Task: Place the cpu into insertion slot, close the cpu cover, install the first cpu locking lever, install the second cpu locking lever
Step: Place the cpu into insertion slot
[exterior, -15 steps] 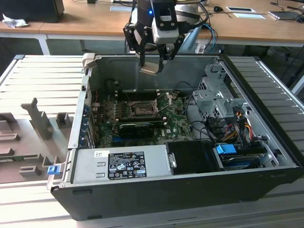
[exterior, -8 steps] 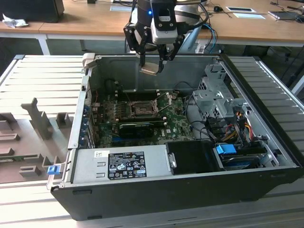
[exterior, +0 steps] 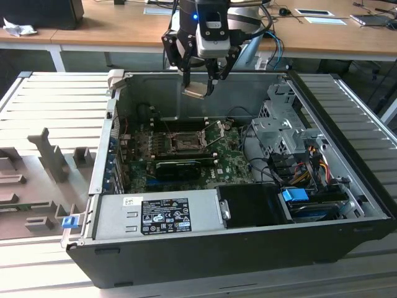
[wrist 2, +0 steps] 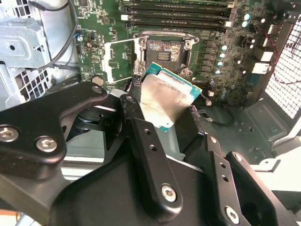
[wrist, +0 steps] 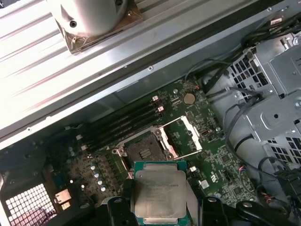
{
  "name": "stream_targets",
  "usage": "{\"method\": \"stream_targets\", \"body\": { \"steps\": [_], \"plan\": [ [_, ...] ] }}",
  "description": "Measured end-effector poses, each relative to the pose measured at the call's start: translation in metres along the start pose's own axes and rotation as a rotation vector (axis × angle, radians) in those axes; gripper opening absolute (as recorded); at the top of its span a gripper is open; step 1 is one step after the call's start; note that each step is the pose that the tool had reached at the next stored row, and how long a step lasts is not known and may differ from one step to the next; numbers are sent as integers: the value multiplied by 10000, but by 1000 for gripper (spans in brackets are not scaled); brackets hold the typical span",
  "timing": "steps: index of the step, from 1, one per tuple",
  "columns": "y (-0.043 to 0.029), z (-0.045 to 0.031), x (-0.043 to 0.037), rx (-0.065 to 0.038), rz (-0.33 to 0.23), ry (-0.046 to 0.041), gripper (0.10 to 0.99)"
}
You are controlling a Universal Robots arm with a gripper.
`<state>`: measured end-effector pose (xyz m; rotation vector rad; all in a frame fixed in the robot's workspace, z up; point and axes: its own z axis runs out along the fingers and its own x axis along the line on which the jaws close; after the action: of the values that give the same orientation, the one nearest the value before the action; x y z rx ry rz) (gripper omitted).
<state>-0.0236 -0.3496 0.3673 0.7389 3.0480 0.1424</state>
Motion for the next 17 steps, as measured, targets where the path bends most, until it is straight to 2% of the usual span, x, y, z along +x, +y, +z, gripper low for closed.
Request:
{"method": "stream_targets", "body": {
  "steps": [17],
  "plan": [
    [-2, 20, 0, -13, 858, -79, 529]
  ]
}}
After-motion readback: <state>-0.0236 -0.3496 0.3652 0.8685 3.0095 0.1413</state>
